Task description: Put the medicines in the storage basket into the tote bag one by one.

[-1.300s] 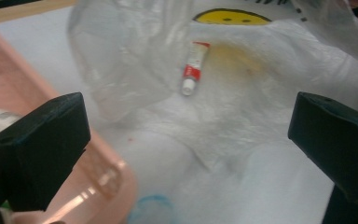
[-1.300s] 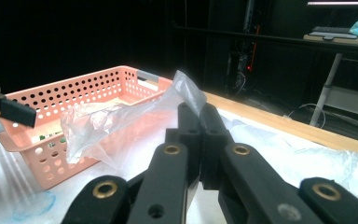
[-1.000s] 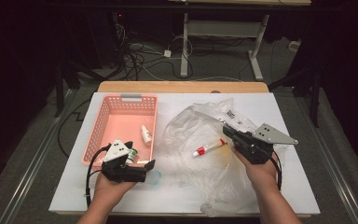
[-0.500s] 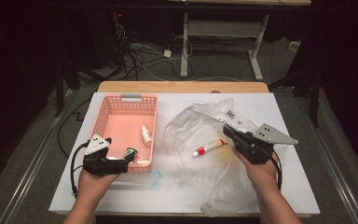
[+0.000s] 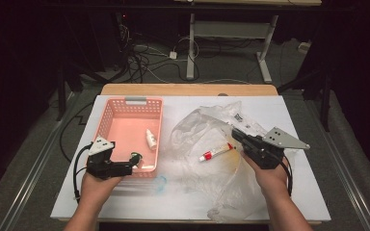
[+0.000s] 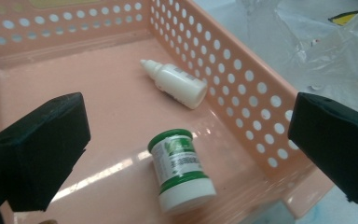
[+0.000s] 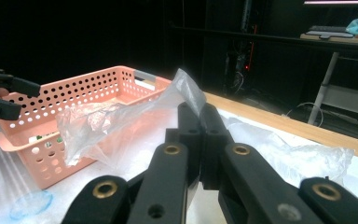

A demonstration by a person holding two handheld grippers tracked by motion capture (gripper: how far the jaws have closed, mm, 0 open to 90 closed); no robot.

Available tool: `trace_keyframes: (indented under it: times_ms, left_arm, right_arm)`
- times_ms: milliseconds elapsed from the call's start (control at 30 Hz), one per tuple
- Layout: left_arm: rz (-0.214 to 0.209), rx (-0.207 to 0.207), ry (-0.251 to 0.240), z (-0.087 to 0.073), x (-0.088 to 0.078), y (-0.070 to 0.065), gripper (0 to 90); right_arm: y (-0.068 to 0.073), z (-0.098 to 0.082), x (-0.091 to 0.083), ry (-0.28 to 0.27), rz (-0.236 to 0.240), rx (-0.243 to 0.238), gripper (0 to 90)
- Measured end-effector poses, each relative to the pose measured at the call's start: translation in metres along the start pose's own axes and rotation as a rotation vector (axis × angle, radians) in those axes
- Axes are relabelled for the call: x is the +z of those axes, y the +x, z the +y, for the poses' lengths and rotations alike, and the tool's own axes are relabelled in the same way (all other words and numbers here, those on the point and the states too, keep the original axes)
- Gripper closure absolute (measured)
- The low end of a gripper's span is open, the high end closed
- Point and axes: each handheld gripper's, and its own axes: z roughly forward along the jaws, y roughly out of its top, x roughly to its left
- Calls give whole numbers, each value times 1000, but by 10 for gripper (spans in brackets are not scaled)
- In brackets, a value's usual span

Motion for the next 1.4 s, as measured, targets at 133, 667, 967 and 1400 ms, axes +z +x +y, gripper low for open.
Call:
trace_keyframes:
  times_ms: [133,667,967,1400]
  left_arm:
    - [-3,5,28,13,5,-3,0]
    - [-3,-15,324,26,30,6,56]
    - [-47,-72,540,34,46,13,173]
    - [-82,-195,761,41,69,26,349]
  right_arm:
    - [0,-1,2,10,2,1,900]
    - [2,1,0,2,3,-2,900]
    - [0,1,-2,-4,0,0,900]
    - [0,0,-2,0,-1,7,900]
